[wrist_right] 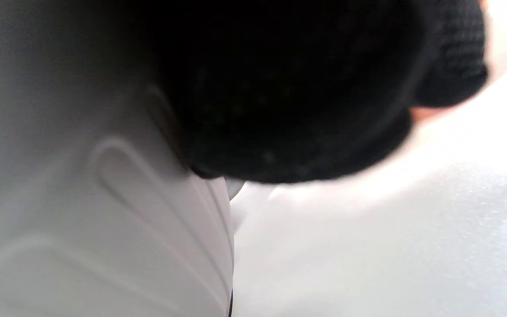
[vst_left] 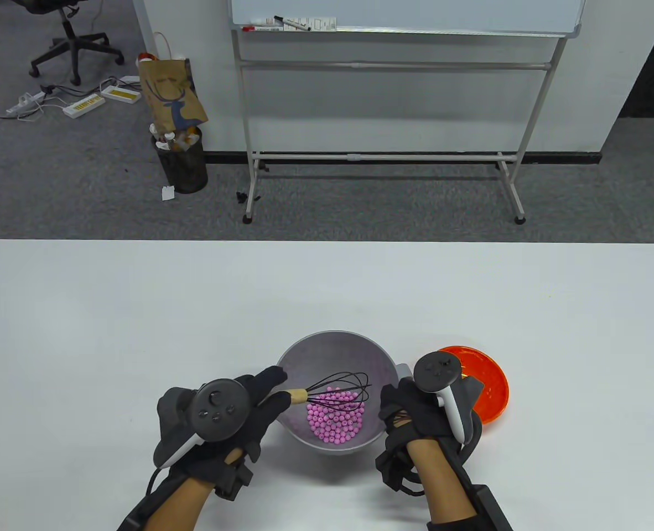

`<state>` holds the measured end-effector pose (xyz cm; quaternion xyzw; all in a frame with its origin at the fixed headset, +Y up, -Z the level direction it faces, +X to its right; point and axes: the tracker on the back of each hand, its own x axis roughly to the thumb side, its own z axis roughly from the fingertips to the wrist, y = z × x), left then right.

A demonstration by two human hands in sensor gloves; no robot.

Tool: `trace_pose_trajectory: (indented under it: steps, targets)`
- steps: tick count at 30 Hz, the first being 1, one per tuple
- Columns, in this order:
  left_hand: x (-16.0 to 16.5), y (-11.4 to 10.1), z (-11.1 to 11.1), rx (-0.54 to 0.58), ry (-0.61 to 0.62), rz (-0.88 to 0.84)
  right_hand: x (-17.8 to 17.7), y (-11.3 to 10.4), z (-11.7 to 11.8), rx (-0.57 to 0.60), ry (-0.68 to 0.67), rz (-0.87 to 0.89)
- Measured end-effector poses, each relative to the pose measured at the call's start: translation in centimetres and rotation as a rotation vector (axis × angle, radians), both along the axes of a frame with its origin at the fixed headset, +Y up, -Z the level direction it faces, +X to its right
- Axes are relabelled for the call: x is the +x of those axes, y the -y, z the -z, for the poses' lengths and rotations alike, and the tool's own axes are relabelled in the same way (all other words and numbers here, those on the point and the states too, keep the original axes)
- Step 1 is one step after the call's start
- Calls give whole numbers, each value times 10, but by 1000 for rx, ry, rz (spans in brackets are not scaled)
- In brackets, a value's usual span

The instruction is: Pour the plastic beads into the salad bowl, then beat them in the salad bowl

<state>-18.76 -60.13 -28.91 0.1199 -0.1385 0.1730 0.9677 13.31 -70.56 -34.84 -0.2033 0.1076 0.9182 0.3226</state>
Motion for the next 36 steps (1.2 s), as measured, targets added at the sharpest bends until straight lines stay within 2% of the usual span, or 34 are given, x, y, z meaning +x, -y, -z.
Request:
trace_pose_trajectory:
  steps: [2, 5, 8, 10, 14, 16, 18, 21, 23, 26, 30, 32, 36]
  targets:
    - [-14, -7, -6, 90, -40, -57, 0, 0, 0, 0, 0, -1]
    - [-38, -11, -7, 158, -106, -153, 0, 0, 0, 0, 0, -1]
    - [-62, -1, -1, 223, -222, -199, 0, 0, 0, -1, -1, 1]
    - [-73, 12, 6, 211, -283, -180, 0, 0, 0, -1, -1, 1]
    - [-92, 54, 25, 109, -372, -90, 0, 0, 0, 0, -2, 1]
    - [-95, 70, 30, 97, -390, -32, 0, 0, 0, 0, -2, 1]
    - [-96, 85, 35, 38, -389, 52, 0, 0, 0, 0, -2, 1]
    - [-92, 104, 41, -66, -374, 168, 0, 0, 0, 0, -2, 1]
    - [-88, 116, 45, -184, -373, 255, 0, 0, 0, 0, -2, 0]
    - [-83, 130, 48, -293, -368, 336, 0, 0, 0, -2, -1, 0]
    - [-80, 142, 51, -370, -388, 404, 0, 0, 0, -2, -1, -1]
    - [-76, 149, 52, -455, -407, 447, 0, 0, 0, -2, 0, -1]
    - [-70, 147, 51, -431, -423, 480, 0, 0, 0, -4, 0, -1]
